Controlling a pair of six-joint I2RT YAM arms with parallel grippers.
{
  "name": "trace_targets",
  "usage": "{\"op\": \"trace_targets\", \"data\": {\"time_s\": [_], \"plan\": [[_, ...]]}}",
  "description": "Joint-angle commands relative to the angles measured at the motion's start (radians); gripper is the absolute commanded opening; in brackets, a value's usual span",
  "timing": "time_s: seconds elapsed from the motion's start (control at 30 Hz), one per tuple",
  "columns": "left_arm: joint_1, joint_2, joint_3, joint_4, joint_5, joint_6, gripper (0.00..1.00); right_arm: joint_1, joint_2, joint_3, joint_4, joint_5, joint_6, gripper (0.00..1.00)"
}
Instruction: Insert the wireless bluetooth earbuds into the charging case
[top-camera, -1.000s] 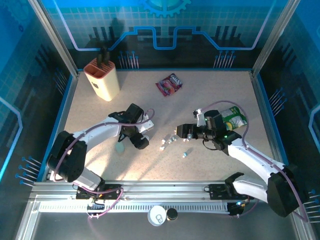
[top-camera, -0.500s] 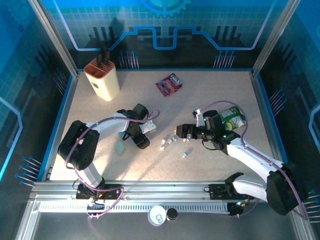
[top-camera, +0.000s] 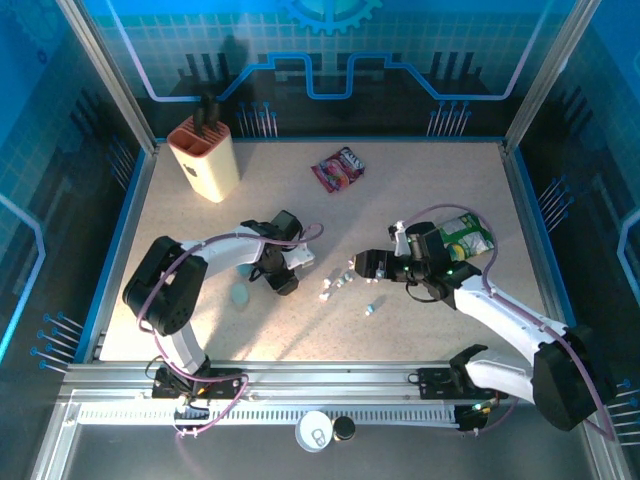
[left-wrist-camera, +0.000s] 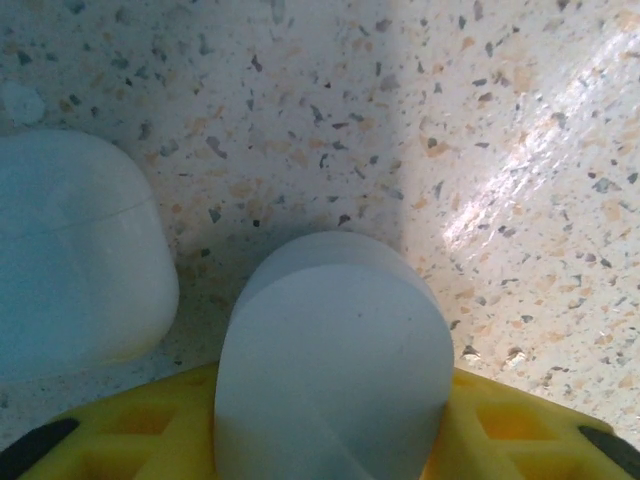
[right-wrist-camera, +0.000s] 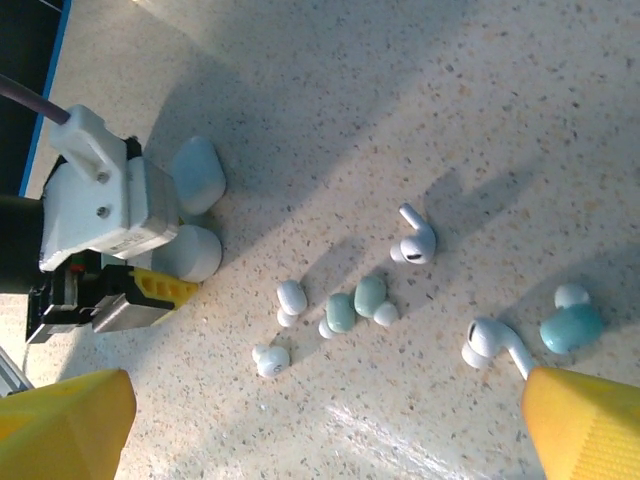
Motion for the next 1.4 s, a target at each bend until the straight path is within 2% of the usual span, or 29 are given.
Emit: {"op": "trace_targets", "data": {"time_s": [0.0, 0.2, 0.33, 0.43, 0.53, 0.63, 0.83, 1.2, 1.37], "plan": [[-0.025, -0.05, -0.013, 0.005, 0.04, 0.007, 0.43, -0.042, -0.017, 0.02, -0.035, -0.099, 0.053, 1.0], [-0.036, -0.195, -0.077, 0.153, 0.131, 0.048, 0.41, -0.121, 0.016, -0.034, 0.147, -0.362, 0.219, 0.99], [-0.055, -0.282, -0.133, 0.294, 0.224, 0.084, 0.38, -0.122, 0.069, -0.017, 0.194, -0.456, 0.25, 0.93], [-0.072, -0.301, -0.133, 0.344, 0.273, 0.094, 0.38, -0.119, 0.12, -0.03, 0.277, -0.515, 0.294, 0.83], [-0.099, -0.297, -0.118, 0.358, 0.293, 0.117, 0.38, -0.1, 0.173, -0.049, 0.4, -0.562, 0.368, 0.79], [-0.119, -0.282, -0.099, 0.362, 0.308, 0.122, 0.38, -0.067, 0.21, -0.051, 0.467, -0.57, 0.399, 0.76], [-0.154, -0.268, -0.083, 0.381, 0.311, 0.134, 0.39, -0.011, 0.258, -0.031, 0.47, -0.557, 0.399, 0.71], [-0.175, -0.243, -0.061, 0.37, 0.292, 0.145, 0.39, 0.035, 0.327, 0.004, 0.487, -0.567, 0.409, 0.56], [-0.179, -0.243, -0.065, 0.378, 0.291, 0.145, 0.39, 0.036, 0.328, 0.011, 0.48, -0.571, 0.412, 0.38]]}}
